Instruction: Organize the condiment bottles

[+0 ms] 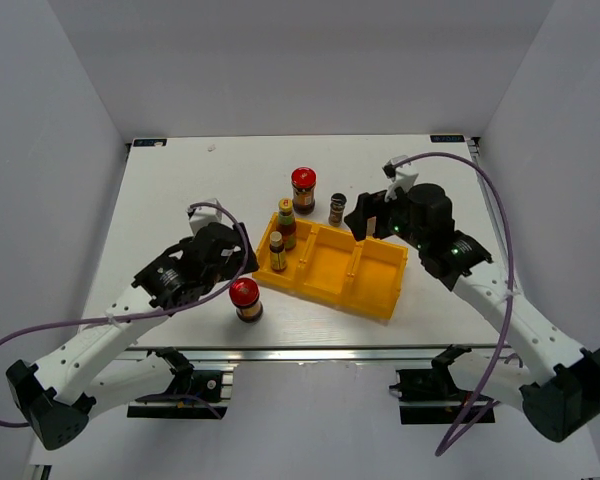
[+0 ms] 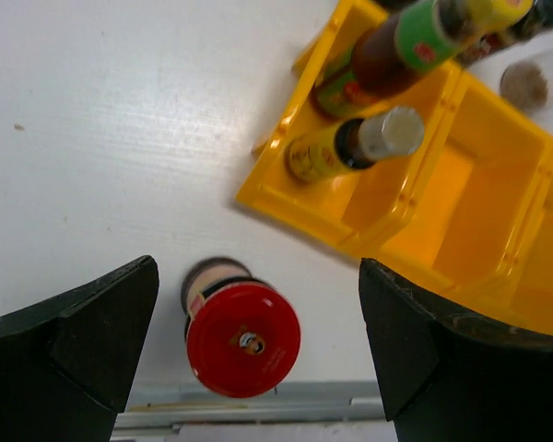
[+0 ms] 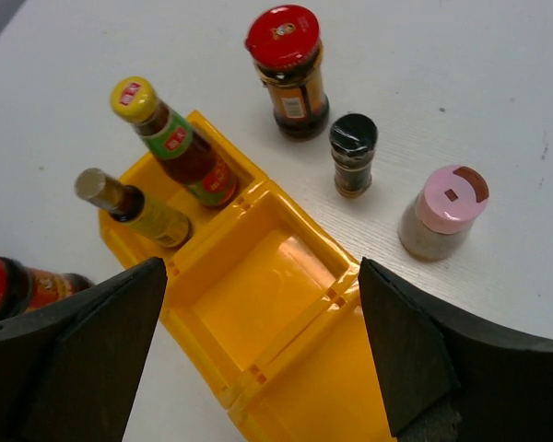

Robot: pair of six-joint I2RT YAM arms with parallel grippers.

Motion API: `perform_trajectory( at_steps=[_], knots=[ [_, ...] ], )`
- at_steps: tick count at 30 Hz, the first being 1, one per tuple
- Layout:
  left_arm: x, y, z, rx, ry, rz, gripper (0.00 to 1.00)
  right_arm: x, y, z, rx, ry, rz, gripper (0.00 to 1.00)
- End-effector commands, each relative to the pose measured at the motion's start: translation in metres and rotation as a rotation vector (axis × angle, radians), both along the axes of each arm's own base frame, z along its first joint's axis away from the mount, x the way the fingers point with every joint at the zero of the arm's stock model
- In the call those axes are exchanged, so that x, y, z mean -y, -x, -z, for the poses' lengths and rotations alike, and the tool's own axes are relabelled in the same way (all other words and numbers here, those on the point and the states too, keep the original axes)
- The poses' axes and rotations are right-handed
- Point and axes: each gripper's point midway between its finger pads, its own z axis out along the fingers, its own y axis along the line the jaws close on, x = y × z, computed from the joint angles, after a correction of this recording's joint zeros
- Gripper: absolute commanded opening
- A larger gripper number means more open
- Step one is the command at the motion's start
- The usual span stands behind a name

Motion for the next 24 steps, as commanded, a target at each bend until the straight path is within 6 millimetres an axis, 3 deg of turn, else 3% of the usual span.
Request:
perform_trajectory(
  at_steps=[1,5,6,7,8,9,10,11,12,13,14,15,16,17,18,24],
  knots=[
    [0.002,0.021,0.014,-0.083,0.022,0.059,0.98,0.005,-0.022,-0.019,0.054,0.010,0.093,0.89],
    [-0.021,0.033,0.025,-0.128,-0.019,-0.034,0.98,-0.017,-0.041,-0.030,0.073,0.051,0.062,0.89],
    [-0.023,0.035,0.025,-0.127,-0.012,-0.048,0.98,-0.025,-0.051,-0.019,0.054,0.081,0.052,0.89],
    [-0.025,0.036,0.021,-0.109,0.006,-0.052,0.98,-0.032,-0.059,-0.034,0.078,0.069,0.048,0.89],
    [-0.028,0.038,0.022,-0.105,0.012,-0.057,0.98,-0.037,-0.065,-0.034,0.073,0.075,0.044,0.89],
    [-0.030,0.039,0.021,-0.098,0.022,-0.070,0.98,-0.046,-0.078,-0.017,0.041,0.106,0.038,0.89],
    [-0.032,0.041,0.017,-0.081,0.038,-0.073,0.98,-0.053,-0.086,-0.030,0.059,0.100,0.034,0.89],
    [-0.034,0.043,0.018,-0.078,0.041,-0.077,0.98,-0.061,-0.092,-0.027,0.054,0.111,0.027,0.90],
    [-0.037,0.043,0.016,-0.068,0.043,-0.086,0.98,-0.070,-0.104,-0.007,0.019,0.144,0.027,0.89],
    [-0.038,0.044,0.015,-0.063,0.047,-0.085,0.98,-0.074,-0.111,-0.003,0.018,0.159,0.032,0.89],
    [-0.039,0.045,0.013,-0.053,0.058,-0.085,0.98,-0.082,-0.119,-0.012,0.035,0.152,0.036,0.89],
    [-0.040,0.046,0.012,-0.048,0.058,-0.086,0.98,-0.092,-0.128,0.007,0.007,0.181,0.031,0.89],
    [-0.041,0.046,0.012,-0.044,0.058,-0.091,0.98,-0.097,-0.133,0.009,0.020,0.199,0.023,0.89],
    [-0.042,0.047,0.011,-0.039,0.062,-0.091,0.98,-0.106,-0.141,-0.001,0.046,0.189,0.026,0.89],
    [-0.044,0.047,0.012,-0.039,0.058,-0.093,0.98,-0.113,-0.150,0.016,0.022,0.218,0.025,0.89],
    [-0.048,0.048,0.014,-0.026,0.055,-0.102,0.98,-0.135,-0.178,0.045,-0.033,0.289,0.041,0.89]
  ],
)
